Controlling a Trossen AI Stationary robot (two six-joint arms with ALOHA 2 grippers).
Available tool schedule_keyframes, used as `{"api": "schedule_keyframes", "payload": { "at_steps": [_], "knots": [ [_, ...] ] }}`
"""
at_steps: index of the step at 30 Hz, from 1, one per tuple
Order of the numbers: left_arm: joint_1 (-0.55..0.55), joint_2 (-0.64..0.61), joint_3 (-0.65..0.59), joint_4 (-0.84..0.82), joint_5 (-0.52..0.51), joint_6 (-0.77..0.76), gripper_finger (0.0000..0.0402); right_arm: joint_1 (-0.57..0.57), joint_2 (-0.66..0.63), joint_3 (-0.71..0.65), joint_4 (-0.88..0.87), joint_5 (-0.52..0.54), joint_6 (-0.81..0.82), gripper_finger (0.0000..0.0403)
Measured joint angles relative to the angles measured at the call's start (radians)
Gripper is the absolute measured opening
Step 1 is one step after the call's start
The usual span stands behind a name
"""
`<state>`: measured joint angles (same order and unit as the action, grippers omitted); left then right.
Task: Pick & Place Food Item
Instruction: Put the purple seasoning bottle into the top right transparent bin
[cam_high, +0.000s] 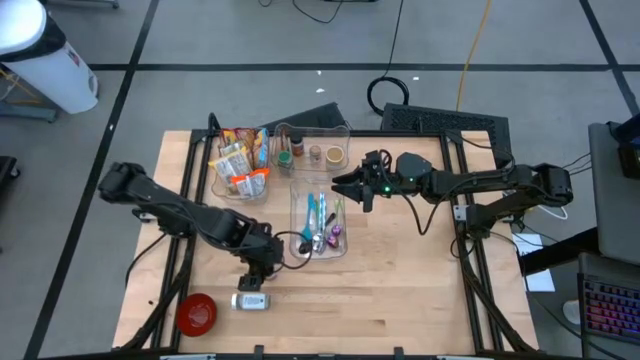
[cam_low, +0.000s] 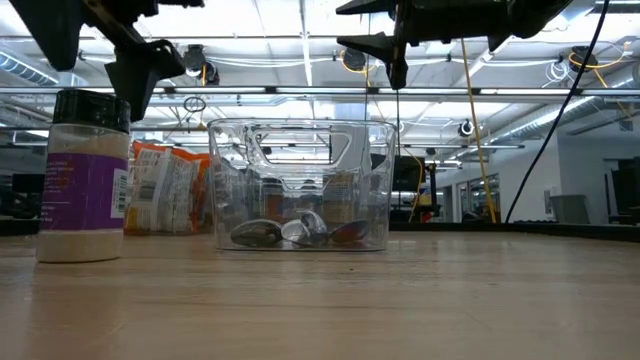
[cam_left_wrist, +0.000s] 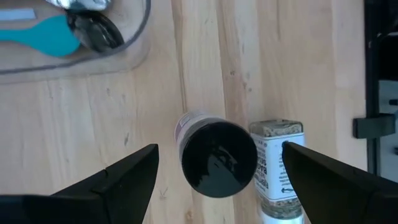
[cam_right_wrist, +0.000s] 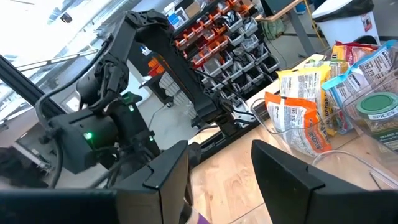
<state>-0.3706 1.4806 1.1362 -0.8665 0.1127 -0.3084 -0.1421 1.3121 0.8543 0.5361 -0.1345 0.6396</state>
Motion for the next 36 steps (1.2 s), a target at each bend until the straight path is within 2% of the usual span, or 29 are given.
{"api": "schedule_keyframes", "payload": {
  "at_steps": [18, 21, 29, 36],
  "knots": [
    [0.003, 0.061, 0.0, -0.012, -0.005, -0.014, 0.0344, 0.0, 0.0, 0.0, -0.005, 0.0, -0.026, 0.0169],
    [0.004, 0.061, 0.0, -0.015, -0.009, -0.015, 0.0317, 0.0, 0.0, 0.0, -0.007, 0.0, -0.027, 0.0169],
    [0.006, 0.059, 0.0, -0.019, -0.011, -0.033, 0.0209, 0.0, 0.0, 0.0, -0.007, -0.001, -0.027, 0.0169],
    [0.006, 0.059, 0.001, -0.019, -0.004, -0.019, 0.0206, 0.0, 0.0, 0.0, -0.007, -0.001, -0.027, 0.0169]
  ]
}}
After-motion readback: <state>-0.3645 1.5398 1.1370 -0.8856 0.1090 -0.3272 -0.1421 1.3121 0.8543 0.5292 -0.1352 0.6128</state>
